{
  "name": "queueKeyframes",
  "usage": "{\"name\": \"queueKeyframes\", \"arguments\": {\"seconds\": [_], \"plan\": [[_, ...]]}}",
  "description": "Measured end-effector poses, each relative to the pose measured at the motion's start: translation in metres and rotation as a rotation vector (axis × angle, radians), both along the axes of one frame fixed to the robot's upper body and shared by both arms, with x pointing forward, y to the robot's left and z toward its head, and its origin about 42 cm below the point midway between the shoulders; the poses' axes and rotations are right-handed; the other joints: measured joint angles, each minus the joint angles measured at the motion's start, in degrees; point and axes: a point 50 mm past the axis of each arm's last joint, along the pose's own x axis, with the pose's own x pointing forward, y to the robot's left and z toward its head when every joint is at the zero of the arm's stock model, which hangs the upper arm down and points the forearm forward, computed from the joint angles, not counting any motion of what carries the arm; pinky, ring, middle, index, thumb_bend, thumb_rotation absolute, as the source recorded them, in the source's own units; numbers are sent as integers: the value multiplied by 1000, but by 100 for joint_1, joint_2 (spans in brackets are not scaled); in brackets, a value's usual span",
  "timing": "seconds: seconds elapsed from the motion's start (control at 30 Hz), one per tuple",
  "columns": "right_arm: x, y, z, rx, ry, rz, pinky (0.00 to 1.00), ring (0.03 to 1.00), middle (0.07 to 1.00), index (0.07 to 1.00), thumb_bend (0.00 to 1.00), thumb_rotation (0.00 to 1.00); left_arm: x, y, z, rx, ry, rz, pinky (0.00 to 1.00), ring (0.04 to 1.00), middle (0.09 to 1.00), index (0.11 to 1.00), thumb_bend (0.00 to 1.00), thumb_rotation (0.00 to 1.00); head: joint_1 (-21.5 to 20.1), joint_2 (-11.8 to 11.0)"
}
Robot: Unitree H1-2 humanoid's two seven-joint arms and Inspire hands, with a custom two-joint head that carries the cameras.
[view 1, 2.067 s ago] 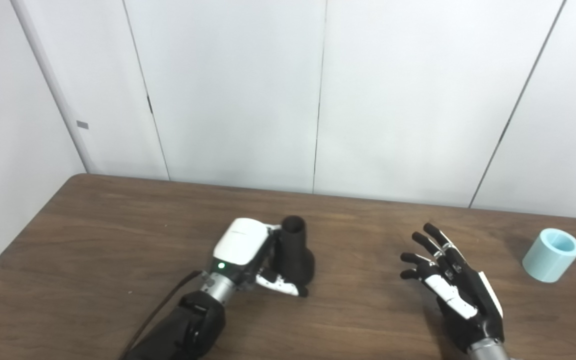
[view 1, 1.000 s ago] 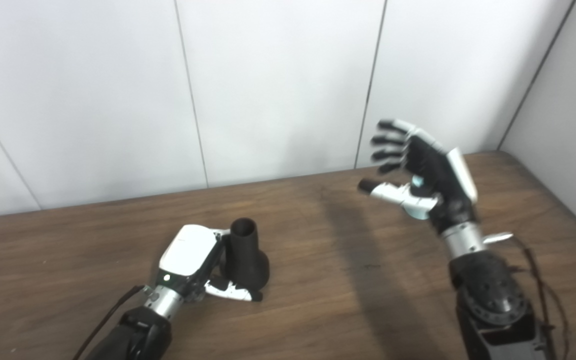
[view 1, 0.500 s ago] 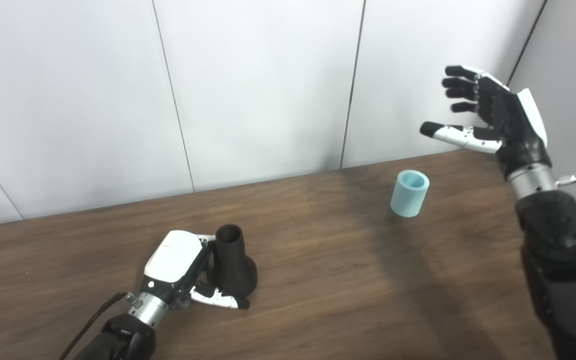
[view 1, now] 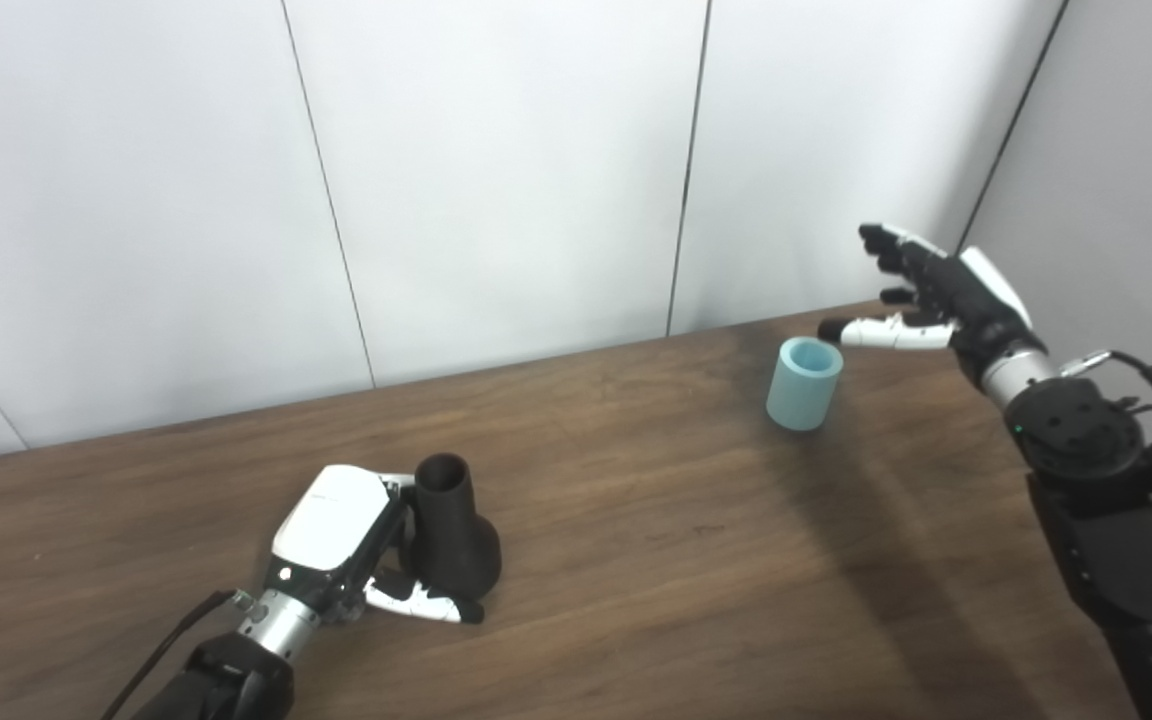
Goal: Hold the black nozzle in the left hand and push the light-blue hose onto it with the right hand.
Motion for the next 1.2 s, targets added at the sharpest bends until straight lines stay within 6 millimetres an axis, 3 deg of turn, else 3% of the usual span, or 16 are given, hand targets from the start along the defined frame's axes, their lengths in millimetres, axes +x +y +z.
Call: {"name": "queueKeyframes", "arguments": {"seconds": [0.2, 0.33, 0.57, 0.73, 1.1, 1.2], "plan": [[6, 3, -20, 10, 75, 12, 896, 943, 928, 923, 896, 328, 0, 2, 0, 0, -1, -2, 331, 425, 420, 502, 524, 0, 18, 9], [12, 3, -36, -5, 131, 13, 829, 901, 905, 908, 881, 318, 0, 2, 0, 0, 0, -2, 337, 431, 420, 502, 524, 0, 18, 9], [18, 7, -63, 12, 181, 19, 808, 886, 879, 884, 892, 296, 0, 2, 1, -1, 1, -2, 331, 424, 418, 502, 523, 0, 62, 44], [22, 8, -68, -14, 172, 32, 836, 866, 862, 892, 891, 257, 0, 3, 1, -4, 8, 0, 338, 430, 420, 503, 523, 0, 70, 62], [29, 8, -71, -63, 159, 23, 772, 795, 785, 832, 904, 240, 0, 4, 1, -6, 9, -11, 336, 419, 407, 502, 522, 0, 123, 97], [31, 10, -73, -66, 138, 2, 627, 665, 671, 717, 824, 110, 0, 4, 1, -6, 9, -15, 332, 416, 411, 502, 522, 0, 141, 114]]}}
